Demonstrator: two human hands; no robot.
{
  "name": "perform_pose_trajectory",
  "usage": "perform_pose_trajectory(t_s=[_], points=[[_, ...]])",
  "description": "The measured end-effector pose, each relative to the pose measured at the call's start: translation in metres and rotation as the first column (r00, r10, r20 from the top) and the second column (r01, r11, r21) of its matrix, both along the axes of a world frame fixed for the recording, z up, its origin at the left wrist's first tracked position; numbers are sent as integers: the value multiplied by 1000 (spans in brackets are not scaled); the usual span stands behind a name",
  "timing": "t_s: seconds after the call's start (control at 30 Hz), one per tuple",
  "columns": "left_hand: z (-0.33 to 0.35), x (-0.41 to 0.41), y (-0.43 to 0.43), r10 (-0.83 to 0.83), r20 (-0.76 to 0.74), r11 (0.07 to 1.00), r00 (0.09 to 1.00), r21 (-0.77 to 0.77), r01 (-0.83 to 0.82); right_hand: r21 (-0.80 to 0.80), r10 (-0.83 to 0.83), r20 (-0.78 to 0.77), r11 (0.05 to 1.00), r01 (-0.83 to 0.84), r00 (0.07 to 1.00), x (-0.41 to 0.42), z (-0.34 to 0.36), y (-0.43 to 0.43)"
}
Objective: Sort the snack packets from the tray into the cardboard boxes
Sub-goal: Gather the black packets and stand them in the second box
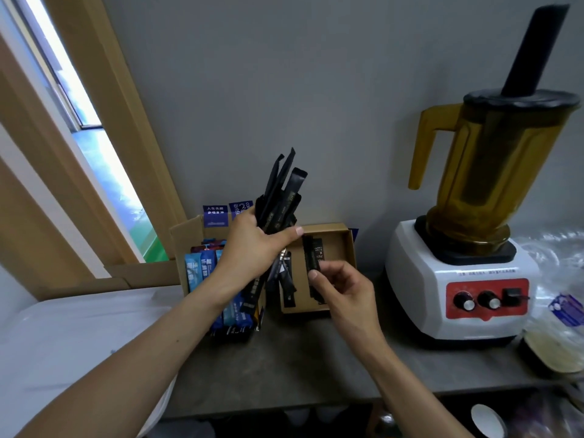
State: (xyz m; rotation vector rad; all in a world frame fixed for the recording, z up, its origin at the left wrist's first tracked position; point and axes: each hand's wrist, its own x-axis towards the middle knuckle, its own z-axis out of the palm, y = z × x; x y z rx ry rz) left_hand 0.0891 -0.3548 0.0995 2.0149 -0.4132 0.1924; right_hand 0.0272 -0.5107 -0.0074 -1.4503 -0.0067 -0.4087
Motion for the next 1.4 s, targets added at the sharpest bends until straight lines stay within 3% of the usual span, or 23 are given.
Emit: perform_pose_trajectory(t_s=[0.23,0.43,0.57,0.67,0.73,0.83,1.03,1.13,1.27,1.4], points=[[1,-3,-6,-34,-182,999,983,20,38,-191,-92,9,977,92,996,-1,-5,-2],[-2,-1,-8,-35,-198,999,980,-40,28,-227,-32,52,973,43,998,-2,-2,-6],[1,0,-11,-28,-201,998,979,-66,15,-132,35,29,991,-31,999,-4,-4,-6],[0,1,-10,-13,-102,999,995,-52,7,43,94,-50,995,-92,994,-2,0,-11],[-2,5,-8,10,-41,999,999,-32,-11,52,186,-131,982,-180,974,0,3,-17],[-2,10,-4,16,-75,997,997,-69,-22,10,242,-206,970,-245,948,2,5,-22],[-5,9,-3,-3,-16,1000,1000,-5,3,-152,151,-92,975,-164,984,16,18,-18],[-4,11,0,40,62,999,997,1,-41,-237,27,-185,969,-71,982,35,4,-18],[-6,7,4,61,44,997,997,-50,-59,-475,-81,-335,875,-94,939,66,-29,-16],[-10,3,5,86,11,993,996,-83,-85,-508,-122,-344,858,-75,931,82,-43,-10]])
